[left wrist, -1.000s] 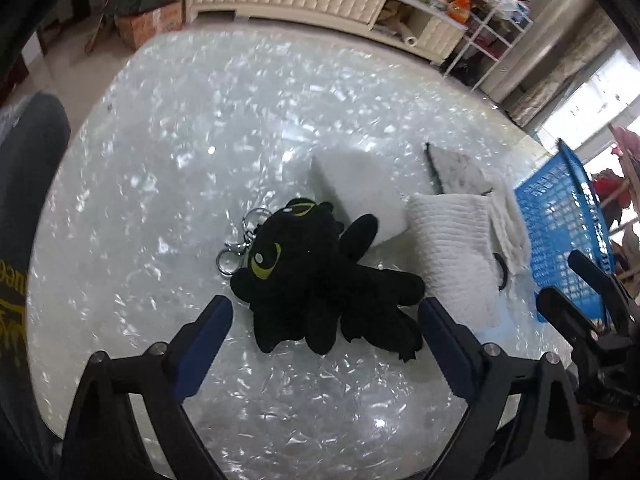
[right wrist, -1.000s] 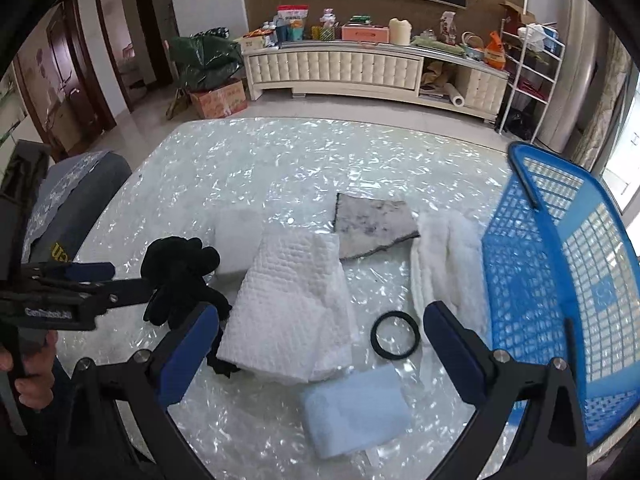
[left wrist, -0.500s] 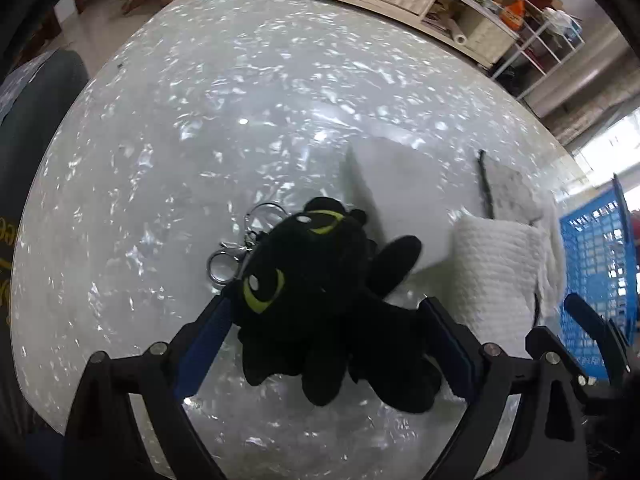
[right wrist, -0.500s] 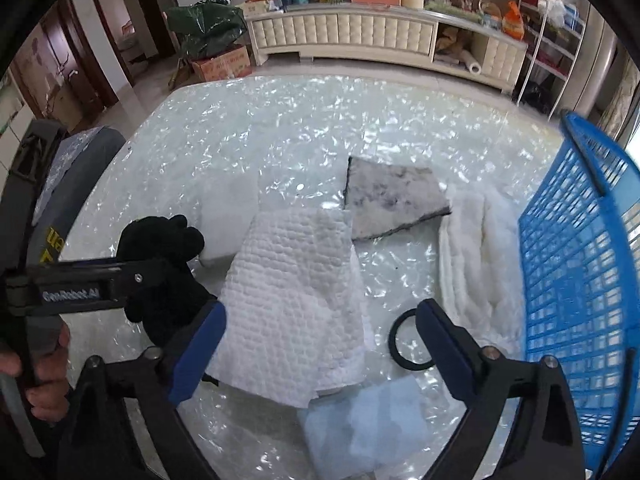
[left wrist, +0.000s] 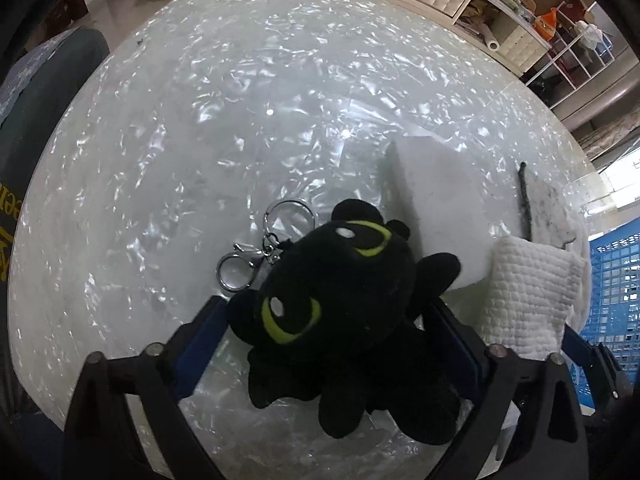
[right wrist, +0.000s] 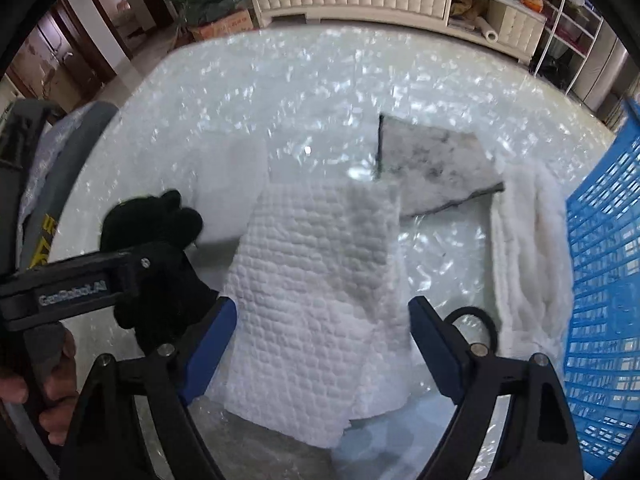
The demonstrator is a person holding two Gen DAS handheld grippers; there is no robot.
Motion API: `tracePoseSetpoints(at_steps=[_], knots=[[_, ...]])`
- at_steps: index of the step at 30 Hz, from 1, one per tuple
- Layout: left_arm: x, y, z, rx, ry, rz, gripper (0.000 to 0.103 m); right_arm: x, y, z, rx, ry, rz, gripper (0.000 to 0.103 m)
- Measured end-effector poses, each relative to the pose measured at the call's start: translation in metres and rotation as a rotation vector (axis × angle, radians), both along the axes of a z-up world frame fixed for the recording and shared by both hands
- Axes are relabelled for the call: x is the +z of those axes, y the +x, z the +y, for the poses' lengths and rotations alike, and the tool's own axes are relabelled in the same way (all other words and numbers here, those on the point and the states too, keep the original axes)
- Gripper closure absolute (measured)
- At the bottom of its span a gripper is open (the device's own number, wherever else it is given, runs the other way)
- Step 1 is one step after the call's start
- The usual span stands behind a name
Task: Organize soft objects
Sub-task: 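Grasp the black plush toy with the left tool while the right tool grasps the white quilted towel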
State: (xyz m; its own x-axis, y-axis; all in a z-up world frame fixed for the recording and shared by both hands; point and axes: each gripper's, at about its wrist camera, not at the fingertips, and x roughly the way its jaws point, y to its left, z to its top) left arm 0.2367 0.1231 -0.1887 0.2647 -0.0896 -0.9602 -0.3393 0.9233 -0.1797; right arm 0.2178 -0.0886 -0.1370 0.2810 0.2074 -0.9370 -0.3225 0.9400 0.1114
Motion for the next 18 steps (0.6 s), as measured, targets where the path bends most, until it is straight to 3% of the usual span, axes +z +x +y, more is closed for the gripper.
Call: tracePoseSetpoints(at_steps=[8,13,16,18], knots=[[-0.005,0.005,-0.012,0.003,0.084,-0.007,0.001,-0.019,0.005,0.009,0.0,-0.015,0.034,0.016],[-0.007,0.011,-0.025,-0.031,0.14,-0.009,0.009,-0.023,0.004,0.017,0.033,-0.041,0.015,0.019],[-0.006,0.014,-0.031,-0.034,0.147,-0.015,0.016,-0.023,0.003,0.022,0.054,-0.048,-0.001,0.036],[-0.003,0.011,-0.033,-0.042,0.146,-0.025,0.023,-0.02,0.0,0.024,0.069,-0.038,-0.003,0.054]])
